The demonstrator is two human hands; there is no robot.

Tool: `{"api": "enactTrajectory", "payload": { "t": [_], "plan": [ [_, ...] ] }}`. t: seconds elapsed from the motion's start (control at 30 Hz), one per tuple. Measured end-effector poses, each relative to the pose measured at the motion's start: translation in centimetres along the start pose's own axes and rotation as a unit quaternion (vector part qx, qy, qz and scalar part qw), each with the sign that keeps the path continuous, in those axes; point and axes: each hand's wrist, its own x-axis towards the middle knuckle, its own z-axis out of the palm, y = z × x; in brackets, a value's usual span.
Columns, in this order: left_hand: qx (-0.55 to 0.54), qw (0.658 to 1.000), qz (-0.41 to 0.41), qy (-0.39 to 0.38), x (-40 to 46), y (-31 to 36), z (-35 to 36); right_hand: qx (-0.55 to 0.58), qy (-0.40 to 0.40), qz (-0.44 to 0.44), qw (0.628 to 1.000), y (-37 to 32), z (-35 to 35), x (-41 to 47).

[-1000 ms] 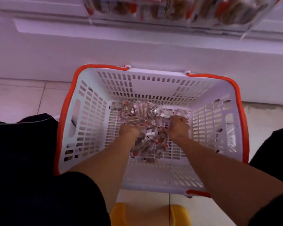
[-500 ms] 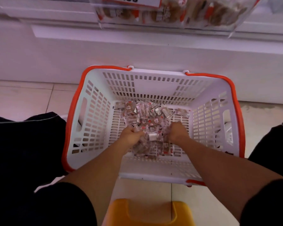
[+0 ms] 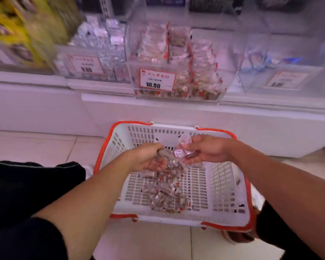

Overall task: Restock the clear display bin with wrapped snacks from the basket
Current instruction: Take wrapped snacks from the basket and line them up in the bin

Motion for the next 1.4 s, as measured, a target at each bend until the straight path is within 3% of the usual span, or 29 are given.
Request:
{"api": "enactTrajectory", "payload": {
  "t": [0.1, 0.23, 0.33, 0.4, 0.5, 0.67, 0.77, 0.83, 1.0, 1.13, 1.4],
  "plan": [
    [-0.025, 0.997, 0.057, -0.044, -6.1, 5.6, 0.0, -0.023, -0.034, -0.076, 0.996, -5.7, 2.0, -5.1],
    [-0.048, 0.988, 0.098, -0.113, -13.5, 10.6, 1.2, -0.029, -0.014, -0.206, 0.978, -9.6, 5.3, -10.2],
    [-0.063, 0.979, 0.087, -0.172, -16.2, 13.2, 2.2, -0.152, 0.030, -0.259, 0.954, -11.4, 6.9, -11.9],
    [-0.021, 0.976, 0.084, -0.202, -16.7, 14.7, 2.8, -0.298, 0.101, -0.294, 0.903, -13.1, 7.4, -12.6],
    [0.104, 0.976, 0.114, -0.153, -16.3, 16.0, 3.7, -0.448, 0.167, -0.306, 0.823, -15.1, 7.6, -12.9],
    [0.142, 0.967, 0.156, -0.143, -15.2, 18.4, 3.3, -0.524, 0.185, -0.323, 0.766, -16.8, 6.3, -11.9],
    [0.232, 0.947, 0.182, -0.129, -15.0, 19.4, 3.8, -0.594, 0.198, -0.344, 0.699, -18.0, 6.2, -11.6],
    [0.263, 0.940, 0.188, -0.108, -14.2, 19.5, 4.0, -0.607, 0.203, -0.368, 0.674, -18.3, 6.2, -11.4],
    [0.289, 0.932, 0.198, -0.088, -13.5, 20.3, 3.3, -0.553, 0.173, -0.380, 0.721, -19.0, 4.7, -11.1],
    [0.255, 0.940, 0.220, -0.053, -13.7, 20.7, 2.9, -0.460, 0.139, -0.375, 0.793, -19.0, 4.5, -10.6],
    [0.159, 0.943, 0.289, 0.054, -14.2, 23.0, 2.2, -0.385, 0.157, -0.356, 0.837, -20.2, 4.9, -9.7]
  ]
}}
